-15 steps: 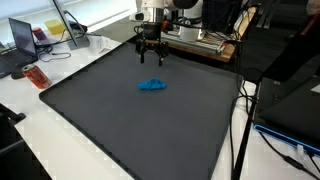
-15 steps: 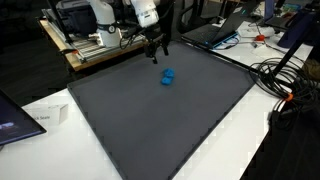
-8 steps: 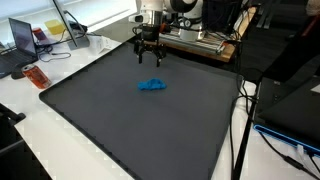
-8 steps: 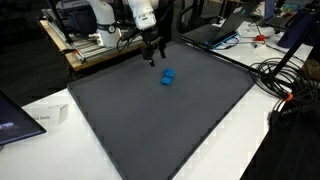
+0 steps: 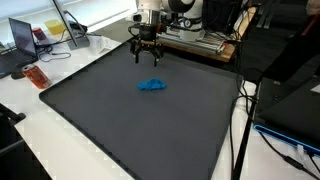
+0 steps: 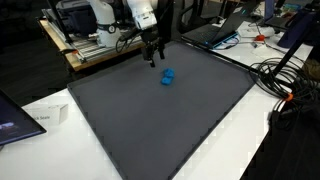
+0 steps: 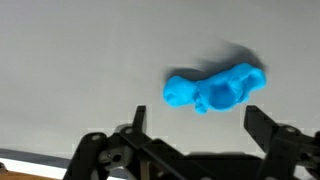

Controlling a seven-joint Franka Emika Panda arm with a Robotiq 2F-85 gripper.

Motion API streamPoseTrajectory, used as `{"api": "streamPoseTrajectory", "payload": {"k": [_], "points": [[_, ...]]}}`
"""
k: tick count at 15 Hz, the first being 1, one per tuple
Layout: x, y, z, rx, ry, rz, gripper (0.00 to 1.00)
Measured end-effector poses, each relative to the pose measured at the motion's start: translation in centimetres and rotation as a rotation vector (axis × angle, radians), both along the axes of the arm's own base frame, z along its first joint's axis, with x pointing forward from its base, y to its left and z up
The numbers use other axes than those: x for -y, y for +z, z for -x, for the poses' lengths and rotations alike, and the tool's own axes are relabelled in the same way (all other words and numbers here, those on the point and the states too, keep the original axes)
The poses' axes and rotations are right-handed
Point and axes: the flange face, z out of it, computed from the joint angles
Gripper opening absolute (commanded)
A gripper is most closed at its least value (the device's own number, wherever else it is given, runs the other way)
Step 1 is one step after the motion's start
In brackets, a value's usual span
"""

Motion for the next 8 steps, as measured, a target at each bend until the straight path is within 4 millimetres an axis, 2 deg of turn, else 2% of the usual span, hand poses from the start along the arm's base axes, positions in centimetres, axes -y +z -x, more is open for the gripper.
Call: {"api": "streamPoseTrajectory", "payload": {"k": [4, 8], "points": [[0.6, 0.5, -1.3, 0.0, 0.15, 0.055, 1.0], [-0.5, 1.0, -2.8, -0.05, 0.325, 0.083, 1.0]]}}
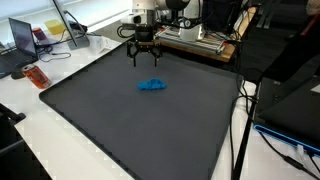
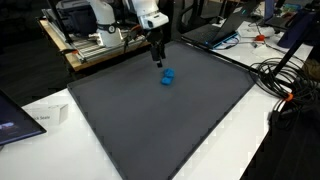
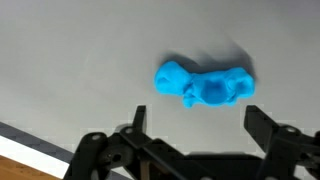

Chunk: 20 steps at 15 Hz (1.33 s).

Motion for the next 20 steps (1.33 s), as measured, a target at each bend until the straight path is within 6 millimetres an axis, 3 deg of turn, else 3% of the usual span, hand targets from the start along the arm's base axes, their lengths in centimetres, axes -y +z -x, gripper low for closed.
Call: {"api": "streamPoseTrajectory", "payload": {"k": [7, 15, 20], "points": [[-2.8, 2.1, -3.3, -0.101, 0.23, 0.099, 1.0], [-3.0, 1.8, -3.3, -0.117, 0.247, 0.102, 1.0], [-4.9, 1.9, -4.6, -0.179, 0.363, 0.114, 1.0]]}}
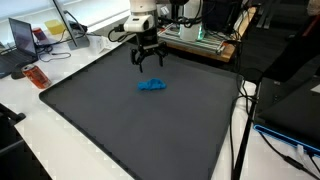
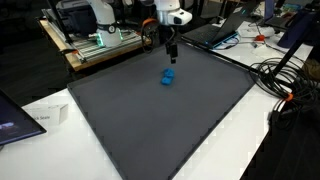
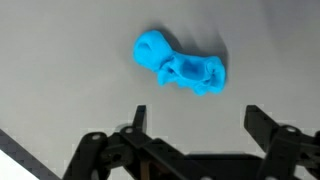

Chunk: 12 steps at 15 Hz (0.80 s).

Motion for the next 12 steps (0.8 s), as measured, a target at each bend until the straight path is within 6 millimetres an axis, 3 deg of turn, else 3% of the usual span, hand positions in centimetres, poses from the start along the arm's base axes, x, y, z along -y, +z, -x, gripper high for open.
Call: {"api": "streamPoseTrajectory", "payload": {"k": [5, 12], "points": [[-1.6, -1.5, -0.9, -0.023, 0.133, 0.06, 1.0], [-2.4, -4.8, -0.7, -0.063, 0.306, 0.152, 1.0]]}}
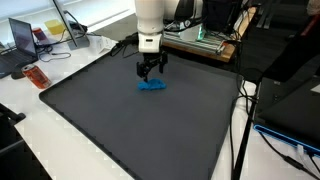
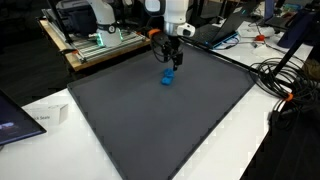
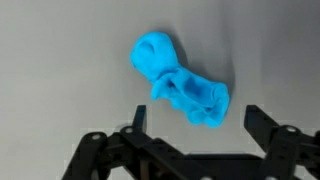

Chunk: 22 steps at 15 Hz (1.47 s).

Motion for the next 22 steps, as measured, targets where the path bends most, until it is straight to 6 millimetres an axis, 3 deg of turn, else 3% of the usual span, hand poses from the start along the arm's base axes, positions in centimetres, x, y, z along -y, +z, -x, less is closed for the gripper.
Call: {"api": "streamPoseTrajectory", "payload": {"k": [10, 11, 12, 22], "points": [[0.9, -3.8, 0.4, 0.002, 0.117, 0.054, 1.0], [1.0, -4.2, 0.4, 0.001, 0.122, 0.056, 0.75], [1.0, -4.5, 0.4, 0.003, 0.124, 0.055, 0.74], [0.7, -4.2, -0.5, 0.032, 0.134, 0.047, 0.08]]}}
